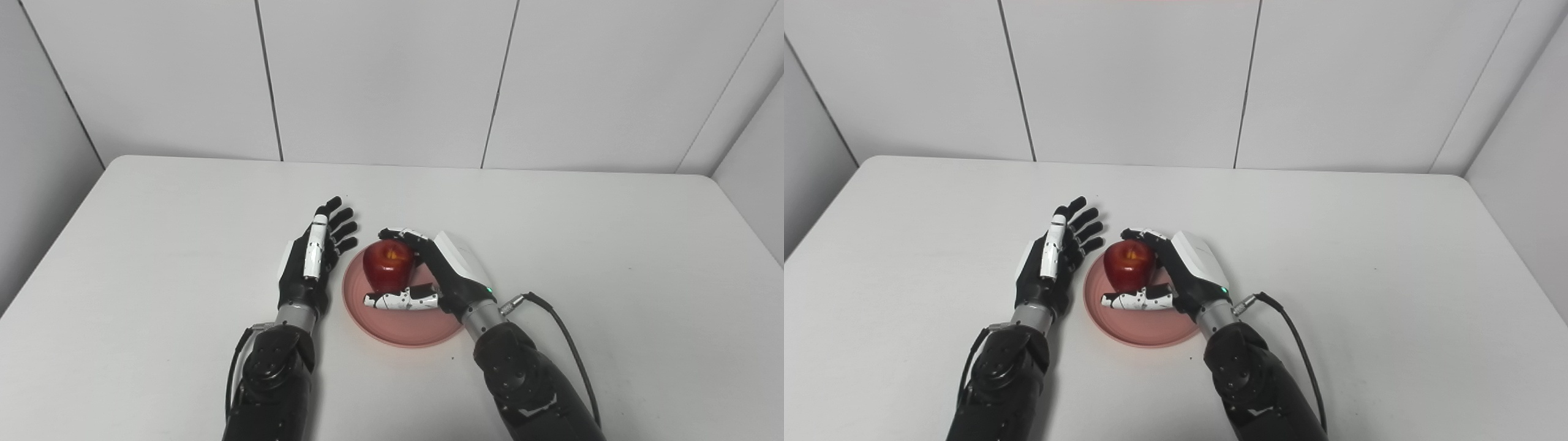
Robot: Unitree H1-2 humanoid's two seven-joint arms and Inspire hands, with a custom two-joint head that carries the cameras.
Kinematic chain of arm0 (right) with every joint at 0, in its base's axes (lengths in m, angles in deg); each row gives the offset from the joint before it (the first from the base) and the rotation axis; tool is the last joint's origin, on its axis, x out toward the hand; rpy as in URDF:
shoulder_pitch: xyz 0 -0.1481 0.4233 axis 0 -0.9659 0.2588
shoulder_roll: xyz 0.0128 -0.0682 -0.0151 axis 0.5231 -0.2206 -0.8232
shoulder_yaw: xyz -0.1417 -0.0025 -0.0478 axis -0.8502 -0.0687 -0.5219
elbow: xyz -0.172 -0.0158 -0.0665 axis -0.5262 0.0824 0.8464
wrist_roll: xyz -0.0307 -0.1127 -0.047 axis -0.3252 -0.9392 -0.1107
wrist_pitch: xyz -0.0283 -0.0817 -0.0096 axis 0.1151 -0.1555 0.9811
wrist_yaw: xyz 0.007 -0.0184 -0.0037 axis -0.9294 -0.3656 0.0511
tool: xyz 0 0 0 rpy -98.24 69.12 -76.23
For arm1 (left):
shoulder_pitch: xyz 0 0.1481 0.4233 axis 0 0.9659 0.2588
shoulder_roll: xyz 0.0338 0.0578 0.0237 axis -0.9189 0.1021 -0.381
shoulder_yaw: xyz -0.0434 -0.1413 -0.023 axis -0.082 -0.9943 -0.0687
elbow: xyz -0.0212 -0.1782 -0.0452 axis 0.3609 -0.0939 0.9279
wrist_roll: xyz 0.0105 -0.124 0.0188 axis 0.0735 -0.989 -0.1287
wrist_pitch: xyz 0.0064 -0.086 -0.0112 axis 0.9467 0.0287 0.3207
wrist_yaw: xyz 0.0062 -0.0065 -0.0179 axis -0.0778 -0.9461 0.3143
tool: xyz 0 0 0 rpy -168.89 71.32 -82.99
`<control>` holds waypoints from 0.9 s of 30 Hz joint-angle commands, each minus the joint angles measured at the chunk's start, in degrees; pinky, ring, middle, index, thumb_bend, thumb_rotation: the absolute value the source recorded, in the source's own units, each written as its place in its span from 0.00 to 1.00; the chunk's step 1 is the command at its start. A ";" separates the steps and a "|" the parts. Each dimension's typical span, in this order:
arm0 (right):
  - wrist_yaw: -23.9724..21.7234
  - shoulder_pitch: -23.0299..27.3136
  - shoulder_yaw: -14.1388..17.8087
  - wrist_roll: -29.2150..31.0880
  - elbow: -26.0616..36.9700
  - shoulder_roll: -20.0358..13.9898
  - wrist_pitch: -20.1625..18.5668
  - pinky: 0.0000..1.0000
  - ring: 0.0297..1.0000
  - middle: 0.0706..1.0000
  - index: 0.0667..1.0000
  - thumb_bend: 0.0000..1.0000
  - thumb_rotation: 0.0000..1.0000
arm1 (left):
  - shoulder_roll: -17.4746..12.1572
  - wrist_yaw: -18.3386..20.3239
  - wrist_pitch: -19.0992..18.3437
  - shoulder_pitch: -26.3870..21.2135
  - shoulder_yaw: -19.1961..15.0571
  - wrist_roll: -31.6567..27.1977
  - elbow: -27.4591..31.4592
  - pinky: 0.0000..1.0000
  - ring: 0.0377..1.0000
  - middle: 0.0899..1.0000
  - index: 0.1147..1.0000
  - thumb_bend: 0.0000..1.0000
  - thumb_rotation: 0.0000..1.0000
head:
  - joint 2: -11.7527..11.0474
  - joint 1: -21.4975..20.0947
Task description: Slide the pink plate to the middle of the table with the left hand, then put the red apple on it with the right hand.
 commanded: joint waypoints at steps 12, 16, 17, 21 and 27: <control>0.76 1.15 1.91 -1.55 6.05 -0.64 0.46 0.76 0.81 0.83 0.86 1.00 0.50 | 0.72 -0.69 0.00 -1.52 0.00 1.33 1.44 0.81 0.83 0.84 0.83 0.39 1.00 | 0.11 -0.17; 0.22 0.93 3.01 -1.10 8.32 -0.78 -0.02 0.76 0.82 0.84 0.87 1.00 0.51 | 0.74 -0.70 -0.17 -1.58 -0.07 1.41 1.57 0.81 0.83 0.84 0.83 0.38 1.00 | 0.10 -0.25; -0.02 0.90 3.51 -0.77 9.40 -0.83 -0.15 0.76 0.82 0.84 0.87 1.00 0.51 | 0.73 -0.61 -0.03 -1.62 -0.16 1.26 1.43 0.81 0.83 0.84 0.83 0.38 1.00 | 0.06 -0.30; -0.47 1.10 5.26 0.07 12.91 -1.07 -0.08 0.74 0.81 0.84 0.88 1.00 0.48 | 0.90 -0.32 -0.45 -1.65 -0.55 0.50 1.50 0.82 0.83 0.84 0.84 0.37 1.00 | 0.01 -0.43; -0.44 1.69 7.77 -0.16 15.86 -2.25 0.07 0.78 0.87 0.89 0.90 1.00 0.52 | 0.71 0.43 -1.06 -1.38 -0.75 -0.19 1.97 0.84 0.84 0.85 0.85 0.39 1.00 | -0.11 -0.83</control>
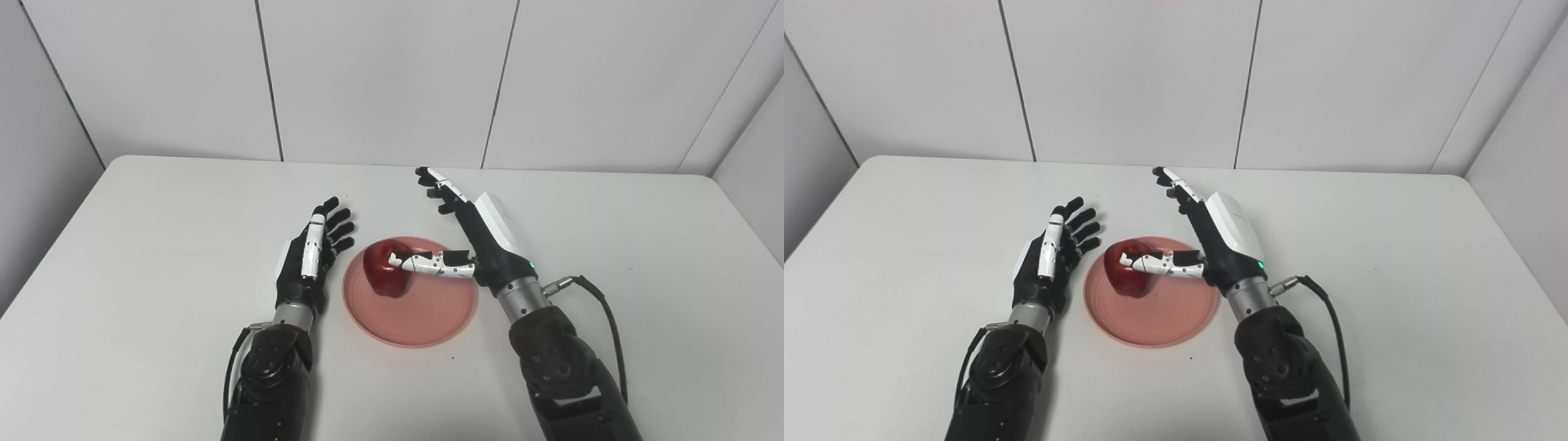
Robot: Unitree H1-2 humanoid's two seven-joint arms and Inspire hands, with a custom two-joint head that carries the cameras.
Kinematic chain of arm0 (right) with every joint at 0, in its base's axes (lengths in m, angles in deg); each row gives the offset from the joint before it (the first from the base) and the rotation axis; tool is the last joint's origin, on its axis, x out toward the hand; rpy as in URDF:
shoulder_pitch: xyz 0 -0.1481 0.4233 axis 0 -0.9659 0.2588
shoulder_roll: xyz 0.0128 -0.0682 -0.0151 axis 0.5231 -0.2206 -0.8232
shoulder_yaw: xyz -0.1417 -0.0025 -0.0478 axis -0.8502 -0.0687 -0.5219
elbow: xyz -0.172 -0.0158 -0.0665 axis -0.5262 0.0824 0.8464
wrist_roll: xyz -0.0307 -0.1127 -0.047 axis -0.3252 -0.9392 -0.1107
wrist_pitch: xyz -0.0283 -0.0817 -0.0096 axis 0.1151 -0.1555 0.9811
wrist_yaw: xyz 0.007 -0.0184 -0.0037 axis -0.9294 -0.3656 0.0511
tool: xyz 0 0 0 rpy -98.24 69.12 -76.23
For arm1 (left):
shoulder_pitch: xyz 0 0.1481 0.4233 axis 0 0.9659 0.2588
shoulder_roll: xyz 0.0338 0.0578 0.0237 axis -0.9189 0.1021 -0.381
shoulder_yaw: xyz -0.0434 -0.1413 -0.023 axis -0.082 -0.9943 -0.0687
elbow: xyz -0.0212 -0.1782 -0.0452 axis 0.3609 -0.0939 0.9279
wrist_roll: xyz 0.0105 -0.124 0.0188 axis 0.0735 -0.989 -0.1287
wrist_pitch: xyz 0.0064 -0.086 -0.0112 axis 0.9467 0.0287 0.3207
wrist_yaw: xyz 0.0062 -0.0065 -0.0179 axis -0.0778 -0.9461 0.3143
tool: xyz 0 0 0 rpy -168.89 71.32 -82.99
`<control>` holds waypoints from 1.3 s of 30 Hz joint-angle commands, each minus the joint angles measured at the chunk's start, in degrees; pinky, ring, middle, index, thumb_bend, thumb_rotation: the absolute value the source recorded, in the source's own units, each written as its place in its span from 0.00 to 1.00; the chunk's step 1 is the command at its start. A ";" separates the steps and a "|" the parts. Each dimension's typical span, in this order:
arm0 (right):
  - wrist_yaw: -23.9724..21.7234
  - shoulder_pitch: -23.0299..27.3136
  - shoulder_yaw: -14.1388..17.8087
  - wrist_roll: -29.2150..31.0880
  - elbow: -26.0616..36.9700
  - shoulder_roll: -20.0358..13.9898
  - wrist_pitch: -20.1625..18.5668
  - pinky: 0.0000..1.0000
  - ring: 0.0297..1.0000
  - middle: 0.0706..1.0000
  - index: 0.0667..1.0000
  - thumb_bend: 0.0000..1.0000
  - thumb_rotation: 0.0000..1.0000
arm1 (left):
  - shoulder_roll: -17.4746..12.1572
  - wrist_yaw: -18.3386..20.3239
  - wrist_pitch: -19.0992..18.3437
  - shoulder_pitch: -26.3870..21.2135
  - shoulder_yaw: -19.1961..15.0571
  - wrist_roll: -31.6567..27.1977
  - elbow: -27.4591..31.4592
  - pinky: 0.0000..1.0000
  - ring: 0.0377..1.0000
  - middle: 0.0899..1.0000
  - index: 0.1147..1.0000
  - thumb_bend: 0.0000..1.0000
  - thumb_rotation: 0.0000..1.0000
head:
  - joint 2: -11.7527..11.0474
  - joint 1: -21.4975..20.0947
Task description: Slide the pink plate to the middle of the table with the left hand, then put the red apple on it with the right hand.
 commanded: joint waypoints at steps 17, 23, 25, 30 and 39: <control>5.50 0.30 9.43 4.19 0.30 -1.76 2.19 0.83 0.90 0.92 0.96 1.00 0.72 | 0.53 -0.27 0.54 -1.54 -0.17 -0.61 0.84 0.84 0.83 0.84 0.84 0.39 1.00 | -0.44 -0.89; 8.88 -0.66 11.44 6.48 -1.26 -1.31 5.11 0.85 0.91 0.93 0.97 1.00 0.75 | 0.36 -0.08 0.21 -1.43 -0.17 -0.67 0.99 0.84 0.84 0.85 0.84 0.39 1.00 | -0.55 -0.99; 10.83 -0.97 11.88 6.75 -1.73 -0.96 6.48 0.85 0.91 0.93 0.96 1.00 0.76 | 0.28 0.02 0.40 -1.36 -0.12 -0.62 1.00 0.84 0.84 0.85 0.84 0.39 1.00 | -0.55 -0.99; 12.94 -1.53 12.53 7.70 -2.63 -0.55 7.48 0.83 0.91 0.94 0.97 1.00 0.77 | 0.19 0.24 0.26 -1.29 -0.27 -0.99 1.08 0.84 0.84 0.85 0.84 0.39 1.00 | -0.69 -0.95; 15.50 -2.95 13.62 9.90 -4.64 0.25 8.33 0.79 0.86 0.91 0.96 1.00 0.79 | 0.20 0.08 -0.07 -1.23 -0.49 -0.99 1.21 0.83 0.83 0.85 0.83 0.39 1.00 | -0.83 -0.98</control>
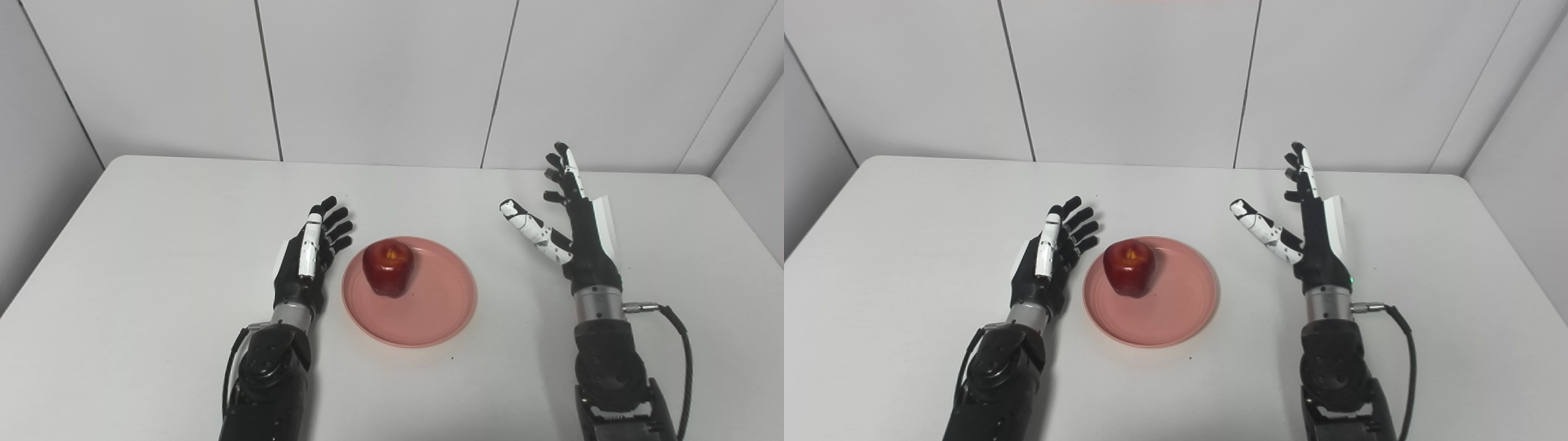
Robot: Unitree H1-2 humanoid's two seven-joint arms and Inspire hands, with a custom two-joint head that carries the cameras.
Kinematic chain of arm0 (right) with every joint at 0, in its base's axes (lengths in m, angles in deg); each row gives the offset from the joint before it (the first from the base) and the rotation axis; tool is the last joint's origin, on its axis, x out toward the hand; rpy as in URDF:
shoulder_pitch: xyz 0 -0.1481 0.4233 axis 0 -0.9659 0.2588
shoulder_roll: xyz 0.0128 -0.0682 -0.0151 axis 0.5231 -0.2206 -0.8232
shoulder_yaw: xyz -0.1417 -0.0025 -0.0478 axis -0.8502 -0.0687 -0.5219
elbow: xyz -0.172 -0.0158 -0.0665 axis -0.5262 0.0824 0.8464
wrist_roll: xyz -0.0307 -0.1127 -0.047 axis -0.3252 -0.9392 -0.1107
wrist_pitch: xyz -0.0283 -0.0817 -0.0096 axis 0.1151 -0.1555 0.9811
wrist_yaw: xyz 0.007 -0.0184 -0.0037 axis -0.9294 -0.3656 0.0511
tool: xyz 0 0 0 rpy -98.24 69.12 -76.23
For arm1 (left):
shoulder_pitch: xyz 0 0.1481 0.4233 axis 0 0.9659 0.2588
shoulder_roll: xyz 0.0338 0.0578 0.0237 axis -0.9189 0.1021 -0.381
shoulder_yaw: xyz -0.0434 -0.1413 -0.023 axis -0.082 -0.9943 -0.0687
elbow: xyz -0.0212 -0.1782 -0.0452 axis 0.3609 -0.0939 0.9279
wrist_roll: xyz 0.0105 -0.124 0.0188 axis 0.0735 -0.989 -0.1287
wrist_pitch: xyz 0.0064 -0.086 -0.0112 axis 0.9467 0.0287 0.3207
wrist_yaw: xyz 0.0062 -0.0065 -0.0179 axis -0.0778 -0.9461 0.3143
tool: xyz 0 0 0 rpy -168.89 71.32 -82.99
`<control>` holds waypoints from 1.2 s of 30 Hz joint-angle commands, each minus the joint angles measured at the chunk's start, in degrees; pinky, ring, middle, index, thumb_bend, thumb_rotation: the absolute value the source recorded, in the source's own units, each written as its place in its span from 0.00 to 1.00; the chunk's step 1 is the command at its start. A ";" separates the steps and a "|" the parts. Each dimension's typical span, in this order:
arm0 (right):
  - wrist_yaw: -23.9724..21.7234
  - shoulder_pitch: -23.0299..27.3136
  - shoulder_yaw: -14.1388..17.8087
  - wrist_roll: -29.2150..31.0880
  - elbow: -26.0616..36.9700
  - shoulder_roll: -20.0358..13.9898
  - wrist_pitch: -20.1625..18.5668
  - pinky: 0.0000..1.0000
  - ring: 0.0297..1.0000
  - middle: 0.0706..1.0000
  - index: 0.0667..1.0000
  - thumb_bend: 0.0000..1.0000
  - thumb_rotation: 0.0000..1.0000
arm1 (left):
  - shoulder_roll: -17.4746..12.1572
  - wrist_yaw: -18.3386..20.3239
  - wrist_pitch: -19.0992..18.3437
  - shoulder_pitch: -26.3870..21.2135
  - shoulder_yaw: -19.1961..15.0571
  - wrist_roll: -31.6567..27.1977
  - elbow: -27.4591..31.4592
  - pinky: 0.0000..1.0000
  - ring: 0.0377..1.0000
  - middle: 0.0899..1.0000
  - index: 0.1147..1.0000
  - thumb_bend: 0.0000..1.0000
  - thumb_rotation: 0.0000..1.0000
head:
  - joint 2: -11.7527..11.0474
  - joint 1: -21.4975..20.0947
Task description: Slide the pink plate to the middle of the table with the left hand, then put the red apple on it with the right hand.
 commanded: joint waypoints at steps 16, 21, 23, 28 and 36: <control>1.41 -0.37 0.16 2.10 -2.26 1.15 1.79 0.76 0.83 0.86 0.89 1.00 0.84 | -0.45 0.65 0.14 -0.93 0.04 -0.21 1.45 0.84 0.84 0.85 0.84 0.40 1.00 | 0.10 -0.81; 1.11 -0.74 -0.03 2.17 -2.99 1.29 1.67 0.76 0.84 0.86 0.89 1.00 0.86 | -0.35 0.47 -0.15 -0.93 -0.10 -0.25 1.57 0.83 0.83 0.85 0.83 0.39 1.00 | 0.19 -0.74; -0.03 -1.21 -0.14 3.37 -2.38 1.42 1.17 0.79 0.86 0.88 0.89 1.00 0.87 | -0.40 0.52 -0.14 -0.91 -0.03 -0.18 1.60 0.83 0.83 0.85 0.84 0.39 1.00 | 0.25 -0.60; -3.20 -2.12 -0.28 8.00 -0.89 1.74 0.92 0.83 0.89 0.92 0.92 0.93 0.95 | -0.29 0.48 -0.70 -0.71 0.15 -0.09 2.40 0.84 0.84 0.85 0.84 0.40 1.00 | 0.47 -0.23; -6.13 -2.02 1.53 16.18 4.50 4.67 -9.50 0.91 0.95 0.98 0.99 0.84 1.00 | -0.68 0.58 -2.32 -0.02 0.17 0.02 4.51 0.85 0.85 0.86 0.85 0.39 1.00 | 0.70 0.17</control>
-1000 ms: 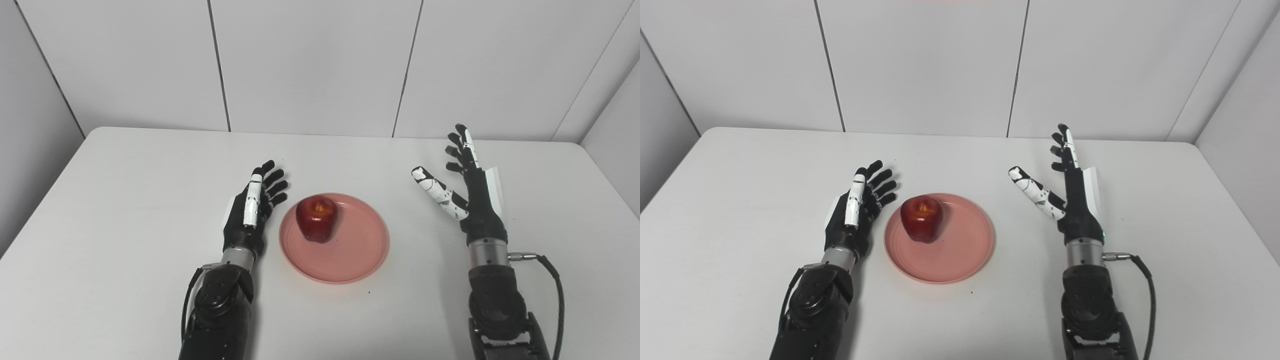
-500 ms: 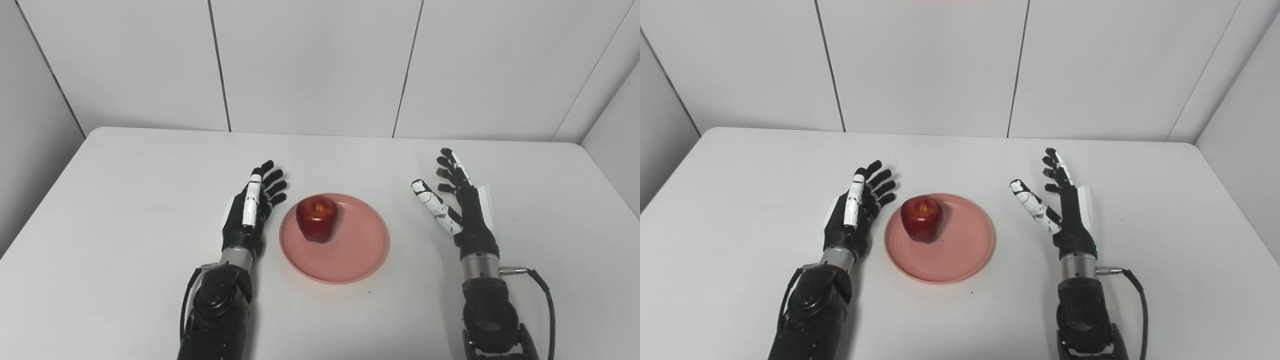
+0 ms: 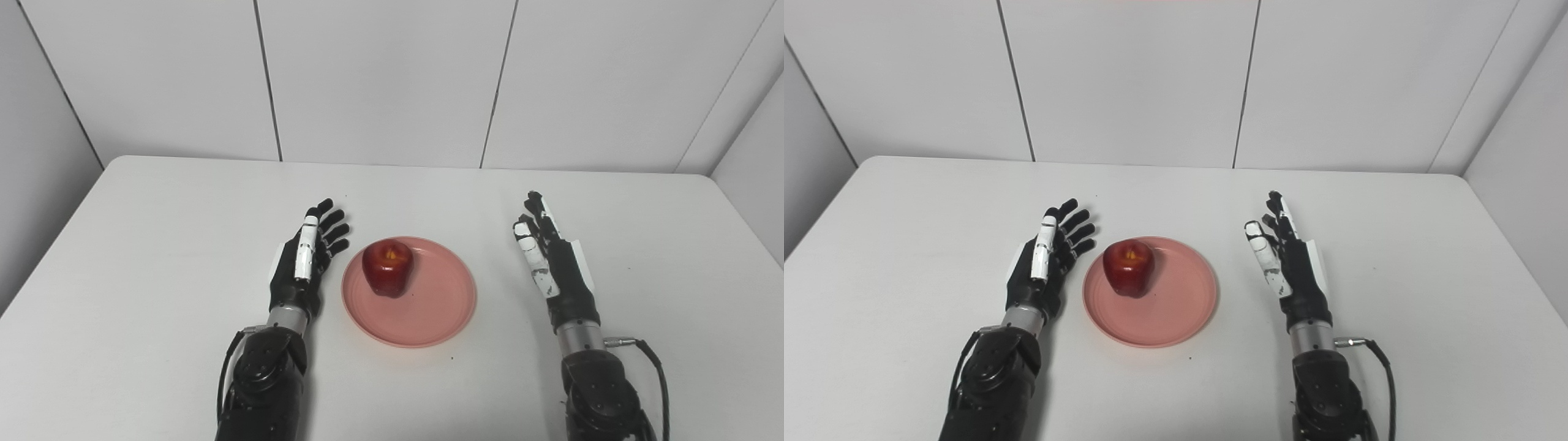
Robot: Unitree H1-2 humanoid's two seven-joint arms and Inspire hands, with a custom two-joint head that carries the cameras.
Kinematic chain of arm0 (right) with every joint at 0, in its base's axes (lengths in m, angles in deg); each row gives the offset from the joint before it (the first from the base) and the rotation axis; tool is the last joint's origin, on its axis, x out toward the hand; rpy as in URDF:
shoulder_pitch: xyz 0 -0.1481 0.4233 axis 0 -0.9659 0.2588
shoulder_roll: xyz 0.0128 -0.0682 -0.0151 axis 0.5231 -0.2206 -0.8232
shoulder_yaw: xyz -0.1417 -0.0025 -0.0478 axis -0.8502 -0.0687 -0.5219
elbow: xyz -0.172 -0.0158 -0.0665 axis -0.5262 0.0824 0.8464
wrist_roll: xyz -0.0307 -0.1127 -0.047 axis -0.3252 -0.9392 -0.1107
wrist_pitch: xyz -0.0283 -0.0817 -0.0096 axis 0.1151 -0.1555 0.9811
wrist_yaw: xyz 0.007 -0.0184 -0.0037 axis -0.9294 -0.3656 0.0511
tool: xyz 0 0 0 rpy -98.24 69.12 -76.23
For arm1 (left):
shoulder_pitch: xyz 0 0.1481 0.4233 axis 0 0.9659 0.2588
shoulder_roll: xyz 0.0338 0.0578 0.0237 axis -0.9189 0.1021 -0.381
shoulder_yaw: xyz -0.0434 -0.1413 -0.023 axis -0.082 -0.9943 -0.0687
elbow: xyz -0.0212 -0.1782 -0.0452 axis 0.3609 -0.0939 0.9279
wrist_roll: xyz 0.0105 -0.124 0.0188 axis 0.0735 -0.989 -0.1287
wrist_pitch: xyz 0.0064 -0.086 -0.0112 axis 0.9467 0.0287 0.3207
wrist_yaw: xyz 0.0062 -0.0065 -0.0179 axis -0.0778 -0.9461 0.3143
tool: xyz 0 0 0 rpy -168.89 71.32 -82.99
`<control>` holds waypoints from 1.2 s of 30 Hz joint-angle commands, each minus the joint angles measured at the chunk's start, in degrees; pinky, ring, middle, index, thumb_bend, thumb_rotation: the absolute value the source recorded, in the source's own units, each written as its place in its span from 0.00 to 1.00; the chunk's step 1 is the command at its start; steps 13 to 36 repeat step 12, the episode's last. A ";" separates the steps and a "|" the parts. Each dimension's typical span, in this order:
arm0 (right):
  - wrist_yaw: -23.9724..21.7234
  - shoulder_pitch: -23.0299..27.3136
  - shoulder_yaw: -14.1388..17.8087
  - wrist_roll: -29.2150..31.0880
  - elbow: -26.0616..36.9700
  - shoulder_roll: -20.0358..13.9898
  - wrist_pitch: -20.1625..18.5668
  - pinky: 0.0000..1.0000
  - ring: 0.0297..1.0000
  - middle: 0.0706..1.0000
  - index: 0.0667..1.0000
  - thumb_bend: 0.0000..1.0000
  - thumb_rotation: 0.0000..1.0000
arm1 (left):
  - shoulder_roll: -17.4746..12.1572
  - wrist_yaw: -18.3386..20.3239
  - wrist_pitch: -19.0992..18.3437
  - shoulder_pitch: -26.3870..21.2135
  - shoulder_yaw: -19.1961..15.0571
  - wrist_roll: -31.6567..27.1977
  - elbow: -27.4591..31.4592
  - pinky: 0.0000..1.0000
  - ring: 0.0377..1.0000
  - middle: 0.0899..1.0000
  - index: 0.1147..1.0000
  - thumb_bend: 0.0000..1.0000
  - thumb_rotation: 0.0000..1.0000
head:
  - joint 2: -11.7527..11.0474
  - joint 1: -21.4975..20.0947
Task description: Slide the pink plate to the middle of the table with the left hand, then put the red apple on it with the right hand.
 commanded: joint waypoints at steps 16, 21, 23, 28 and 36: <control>-1.55 2.33 3.31 9.98 6.03 2.73 -11.29 1.00 1.00 1.00 1.00 0.64 1.00 | -1.06 0.98 -4.63 0.48 0.84 -0.16 7.01 0.89 0.88 0.90 0.89 0.40 1.00 | 0.37 1.04; -1.55 2.33 3.31 9.98 6.03 2.73 -11.29 1.00 1.00 1.00 1.00 0.64 1.00 | -1.06 0.98 -4.63 0.48 0.84 -0.16 7.01 0.89 0.88 0.90 0.89 0.40 1.00 | 0.37 1.04; -1.55 2.33 3.31 9.98 6.03 2.73 -11.29 1.00 1.00 1.00 1.00 0.64 1.00 | -1.06 0.98 -4.63 0.48 0.84 -0.16 7.01 0.89 0.88 0.90 0.89 0.40 1.00 | 0.37 1.04; -1.55 2.33 3.31 9.98 6.03 2.73 -11.29 1.00 1.00 1.00 1.00 0.64 1.00 | -1.06 0.98 -4.63 0.48 0.84 -0.16 7.01 0.89 0.88 0.90 0.89 0.40 1.00 | 0.37 1.04; -1.55 2.33 3.31 9.98 6.03 2.73 -11.29 1.00 1.00 1.00 1.00 0.64 1.00 | -1.06 0.98 -4.63 0.48 0.84 -0.16 7.01 0.89 0.88 0.90 0.89 0.40 1.00 | 0.37 1.04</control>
